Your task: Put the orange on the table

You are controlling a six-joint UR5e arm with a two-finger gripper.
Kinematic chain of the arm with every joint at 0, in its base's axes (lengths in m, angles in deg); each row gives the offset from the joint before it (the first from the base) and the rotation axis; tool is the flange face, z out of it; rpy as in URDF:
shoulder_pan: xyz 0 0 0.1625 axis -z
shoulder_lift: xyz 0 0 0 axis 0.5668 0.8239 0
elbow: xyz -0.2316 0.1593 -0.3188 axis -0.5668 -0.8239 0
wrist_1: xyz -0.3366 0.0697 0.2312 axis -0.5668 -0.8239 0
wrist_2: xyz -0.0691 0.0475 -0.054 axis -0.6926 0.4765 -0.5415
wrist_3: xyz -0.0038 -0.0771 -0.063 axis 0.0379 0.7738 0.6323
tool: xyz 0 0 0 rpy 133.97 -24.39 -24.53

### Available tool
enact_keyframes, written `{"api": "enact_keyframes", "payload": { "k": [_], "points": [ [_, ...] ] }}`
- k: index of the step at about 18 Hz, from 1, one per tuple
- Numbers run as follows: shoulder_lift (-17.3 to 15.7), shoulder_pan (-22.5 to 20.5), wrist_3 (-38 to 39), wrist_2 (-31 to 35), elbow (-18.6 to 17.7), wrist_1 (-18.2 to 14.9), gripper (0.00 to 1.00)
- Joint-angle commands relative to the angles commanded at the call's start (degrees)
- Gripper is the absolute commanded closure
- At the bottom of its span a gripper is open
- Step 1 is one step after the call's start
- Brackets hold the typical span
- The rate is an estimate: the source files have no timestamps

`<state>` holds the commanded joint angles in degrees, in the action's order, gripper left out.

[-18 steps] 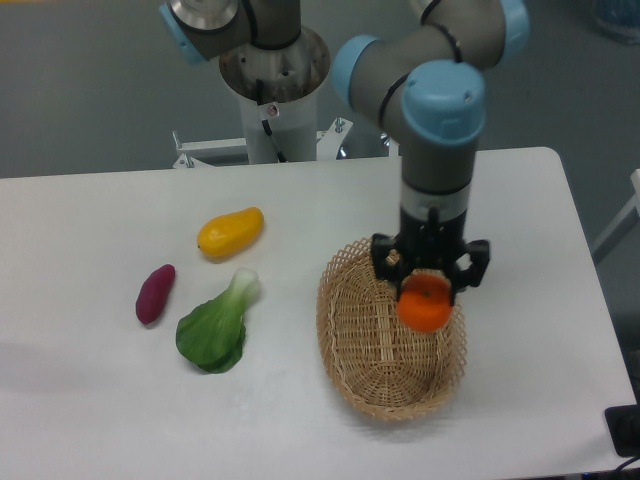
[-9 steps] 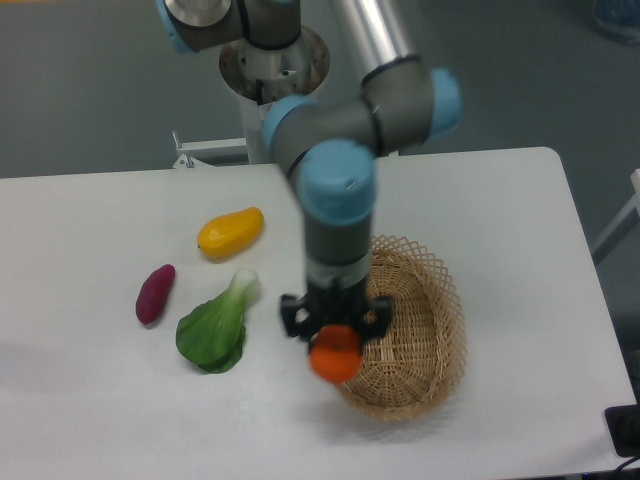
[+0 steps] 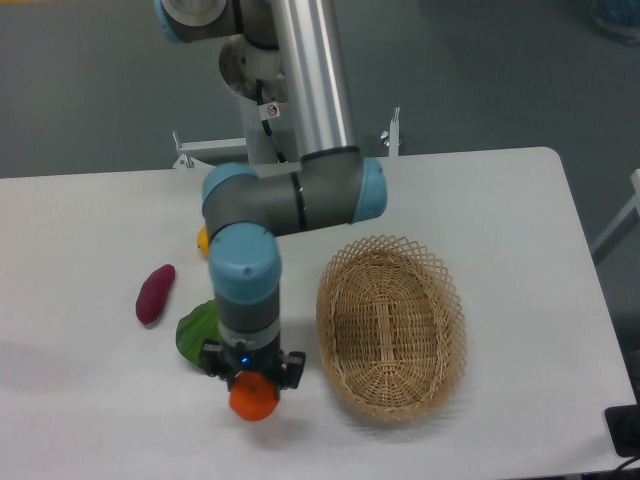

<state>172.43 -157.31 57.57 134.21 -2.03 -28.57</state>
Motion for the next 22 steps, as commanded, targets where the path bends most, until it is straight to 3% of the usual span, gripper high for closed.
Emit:
{"api": "enact_keyframes", "payload": {
  "k": [7,9,11,22],
  "points": [
    [1.8,0.7,-0.3,0.1,0.3,0.1,0.24],
    [1.8,0.8,-0.7,0.3,0.3,0.2,0.07],
    [1.7,0.8,-0.8,0.2,0.4,0.2,0.0],
    [0.0,0.8,-0.8,0.4,2.1,0.0,0.0]
  ]
}}
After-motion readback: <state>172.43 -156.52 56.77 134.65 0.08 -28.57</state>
